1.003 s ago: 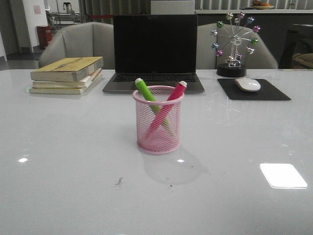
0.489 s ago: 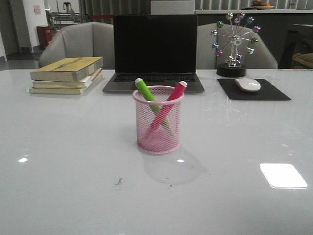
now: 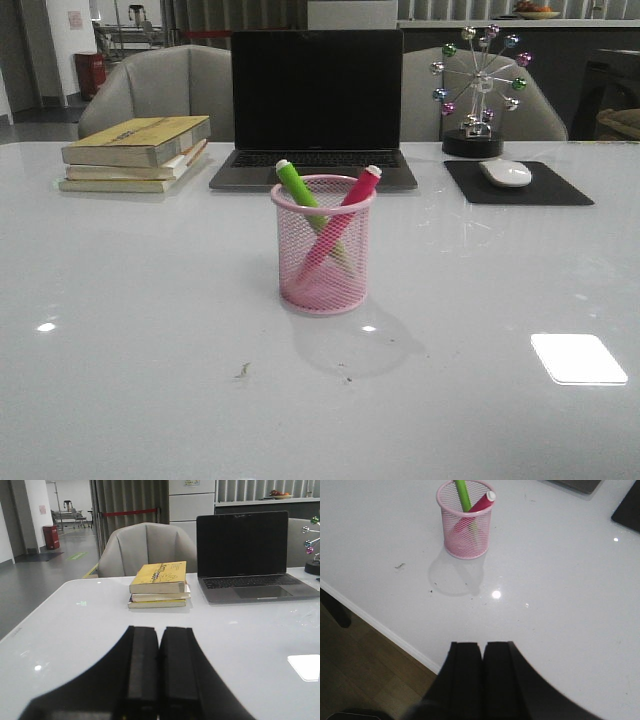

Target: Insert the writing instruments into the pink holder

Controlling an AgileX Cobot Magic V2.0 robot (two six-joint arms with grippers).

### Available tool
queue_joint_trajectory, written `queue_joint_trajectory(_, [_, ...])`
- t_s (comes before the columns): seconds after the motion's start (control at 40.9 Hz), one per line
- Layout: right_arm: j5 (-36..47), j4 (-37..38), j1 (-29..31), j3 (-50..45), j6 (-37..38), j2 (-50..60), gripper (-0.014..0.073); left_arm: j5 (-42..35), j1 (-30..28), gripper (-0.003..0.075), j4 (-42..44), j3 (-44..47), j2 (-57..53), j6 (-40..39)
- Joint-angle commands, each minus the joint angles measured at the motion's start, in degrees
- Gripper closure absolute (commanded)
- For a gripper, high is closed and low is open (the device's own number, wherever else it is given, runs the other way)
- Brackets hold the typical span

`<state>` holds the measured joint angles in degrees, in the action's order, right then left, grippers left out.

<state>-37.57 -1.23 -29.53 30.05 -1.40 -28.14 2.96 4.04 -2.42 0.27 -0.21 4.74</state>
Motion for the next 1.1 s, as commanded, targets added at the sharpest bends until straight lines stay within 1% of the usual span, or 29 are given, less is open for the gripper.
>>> queue_joint_trajectory(0.0, [4.46,0.27,0.42,1.51,0.00,-0.23,0.0536,-5.73,0.56,0.0629,0.14,0.21,-1.15,-0.62])
queue_joint_trajectory(0.88, [4.33,0.27,0.42,1.51,0.00,-0.22,0.0536,-5.92,0.56,0.0629,0.14,0.21,-1.15,-0.62])
queue_joint_trajectory(0.954, [4.34,0.27,0.30,1.03,0.00,1.03,0.0536,-5.92,0.56,0.0629,0.14,0.21,-1.15,-0.62])
queue_joint_trajectory(1.027, [5.71,0.75,2.74,-0.47,-0.30,3.04,0.0536,-5.92,0.56,0.0629,0.14,0.21,-1.15,-0.62])
queue_joint_trajectory(1.076, [8.80,0.69,5.34,-2.07,-0.30,4.55,0.0536,-5.92,0.56,0.0629,0.14,0.21,-1.15,-0.62])
